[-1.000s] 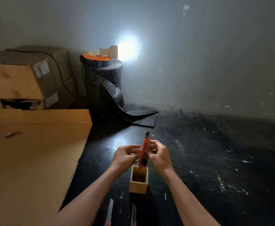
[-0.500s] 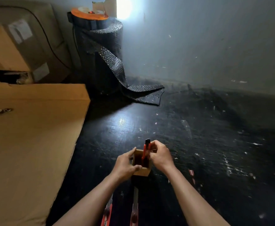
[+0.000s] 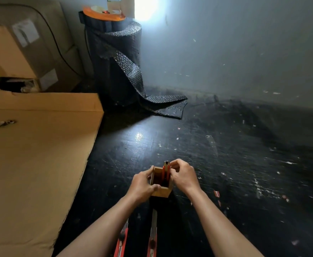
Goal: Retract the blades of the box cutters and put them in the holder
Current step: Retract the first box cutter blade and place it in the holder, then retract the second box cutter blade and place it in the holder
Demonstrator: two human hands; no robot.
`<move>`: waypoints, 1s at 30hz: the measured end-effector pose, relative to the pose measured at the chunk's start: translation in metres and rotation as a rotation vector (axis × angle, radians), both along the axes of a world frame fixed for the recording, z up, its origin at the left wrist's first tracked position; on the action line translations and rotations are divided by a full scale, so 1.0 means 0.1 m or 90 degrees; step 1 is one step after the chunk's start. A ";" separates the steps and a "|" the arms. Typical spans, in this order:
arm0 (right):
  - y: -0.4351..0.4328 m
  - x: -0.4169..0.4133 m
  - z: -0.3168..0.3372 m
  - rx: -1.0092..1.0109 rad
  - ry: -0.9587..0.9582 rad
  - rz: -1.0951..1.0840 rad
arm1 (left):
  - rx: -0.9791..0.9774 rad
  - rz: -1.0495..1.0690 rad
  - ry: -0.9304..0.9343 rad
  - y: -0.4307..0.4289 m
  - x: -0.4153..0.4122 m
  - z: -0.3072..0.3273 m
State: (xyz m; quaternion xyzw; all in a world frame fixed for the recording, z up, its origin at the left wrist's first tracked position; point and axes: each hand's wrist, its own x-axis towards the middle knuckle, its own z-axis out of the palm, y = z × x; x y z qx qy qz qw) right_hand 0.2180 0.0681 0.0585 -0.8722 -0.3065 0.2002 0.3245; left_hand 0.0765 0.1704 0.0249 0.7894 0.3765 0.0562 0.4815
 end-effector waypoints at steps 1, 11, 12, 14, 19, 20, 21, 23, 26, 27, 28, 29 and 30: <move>-0.02 -0.01 0.02 0.002 -0.004 0.000 | 0.011 0.003 0.003 -0.01 -0.01 0.03; -0.40 -0.35 0.23 0.010 -0.072 -0.002 | 0.124 0.053 -0.037 -0.30 -0.37 0.26; -0.45 -0.42 0.23 0.009 -0.074 -0.002 | 0.129 0.061 -0.040 -0.34 -0.42 0.25; -0.58 -0.55 0.20 -0.003 -0.076 -0.001 | 0.138 0.073 -0.042 -0.45 -0.53 0.22; -0.90 -0.90 -0.04 -0.059 -0.032 0.003 | 0.145 0.053 0.007 -0.76 -0.78 0.08; -0.96 -0.97 -0.11 -0.076 -0.019 0.005 | 0.138 0.046 0.025 -0.82 -0.82 0.03; -1.01 -1.03 -0.18 -0.096 -0.006 0.010 | 0.130 0.038 0.048 -0.88 -0.86 -0.01; -1.11 -1.13 -0.30 -0.139 0.023 0.023 | 0.108 0.014 0.090 -0.97 -0.92 -0.11; -1.23 -1.29 -0.47 -0.192 0.097 0.046 | 0.044 -0.016 0.139 -1.09 -1.03 -0.21; -1.26 -1.34 -0.52 -0.203 0.128 0.051 | 0.030 -0.024 0.152 -1.12 -1.07 -0.24; -1.29 -1.40 -0.57 -0.212 0.161 0.057 | 0.016 -0.029 0.165 -1.15 -1.10 -0.28; -1.32 -1.46 -0.61 -0.218 0.193 0.064 | -0.002 -0.034 0.174 -1.18 -1.14 -0.31; -1.34 -1.52 -0.64 -0.224 0.223 0.071 | -0.021 -0.038 0.179 -1.22 -1.17 -0.34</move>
